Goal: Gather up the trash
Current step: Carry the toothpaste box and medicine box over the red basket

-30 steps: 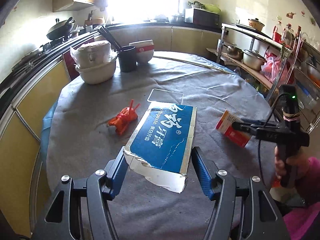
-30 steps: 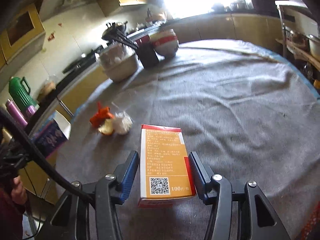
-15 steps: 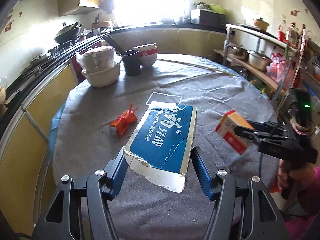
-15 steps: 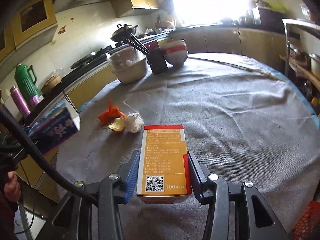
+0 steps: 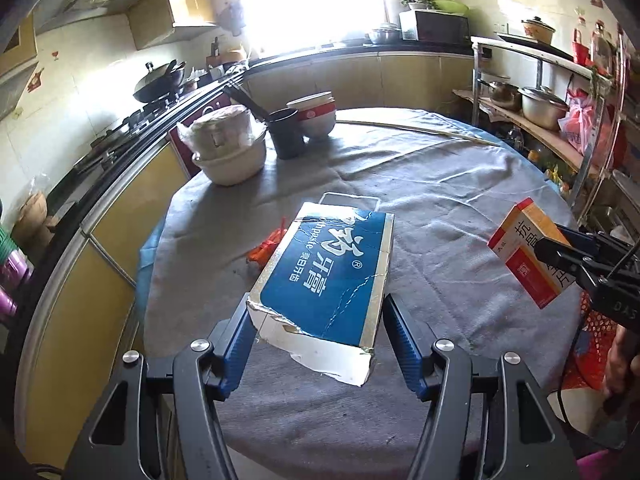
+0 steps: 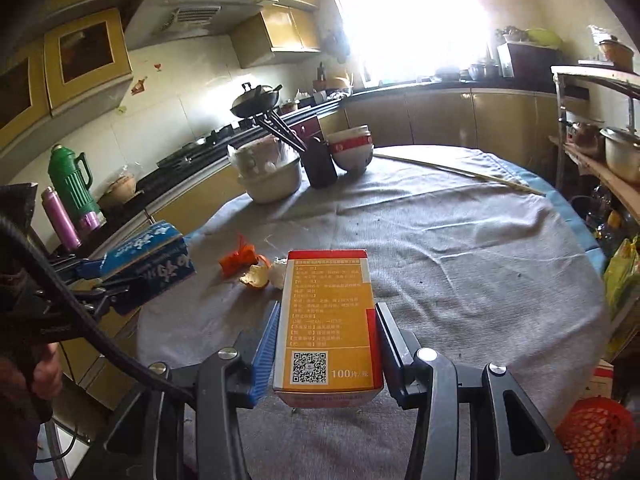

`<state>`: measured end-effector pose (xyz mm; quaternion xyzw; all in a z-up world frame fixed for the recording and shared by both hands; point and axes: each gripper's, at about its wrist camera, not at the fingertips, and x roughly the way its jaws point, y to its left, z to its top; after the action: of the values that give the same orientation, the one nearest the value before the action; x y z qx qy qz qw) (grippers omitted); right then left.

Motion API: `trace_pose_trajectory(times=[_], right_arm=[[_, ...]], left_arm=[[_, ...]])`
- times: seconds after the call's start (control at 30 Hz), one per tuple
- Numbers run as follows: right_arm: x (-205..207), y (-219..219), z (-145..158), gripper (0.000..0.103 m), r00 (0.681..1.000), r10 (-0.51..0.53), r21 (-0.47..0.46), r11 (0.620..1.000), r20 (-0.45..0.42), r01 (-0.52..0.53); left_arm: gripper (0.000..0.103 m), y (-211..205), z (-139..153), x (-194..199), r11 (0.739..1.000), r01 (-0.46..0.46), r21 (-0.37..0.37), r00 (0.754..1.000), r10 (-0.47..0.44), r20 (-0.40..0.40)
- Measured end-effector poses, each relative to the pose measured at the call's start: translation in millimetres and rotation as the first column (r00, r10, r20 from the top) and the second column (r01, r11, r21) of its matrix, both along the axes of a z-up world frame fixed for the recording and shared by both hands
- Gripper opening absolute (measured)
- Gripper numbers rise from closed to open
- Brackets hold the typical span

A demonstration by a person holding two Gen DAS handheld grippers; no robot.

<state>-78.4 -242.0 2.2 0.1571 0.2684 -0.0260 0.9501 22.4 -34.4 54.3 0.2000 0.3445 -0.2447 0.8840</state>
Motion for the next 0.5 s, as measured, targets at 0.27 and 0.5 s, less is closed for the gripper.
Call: trace_pose_trajectory(times=[0.27,0.5], right_arm=[[-29.1,-8.9,7.9,0.049,0.999,-0.017,-0.002,1.000,0.028,0.017],[-52.9,-26.7,3.2,0.049,0.998,-0.051,0.026,0.998,0.024,0.051]], left_arm=[[0.065,-32.5,0.0,-17.4,0.998,0.047,0.035,0.999,-0.047,0.001],[0.065,-62.1,-2.7,-31.5,0.994,0.091,0.062,0.996,-0.091,0.002]])
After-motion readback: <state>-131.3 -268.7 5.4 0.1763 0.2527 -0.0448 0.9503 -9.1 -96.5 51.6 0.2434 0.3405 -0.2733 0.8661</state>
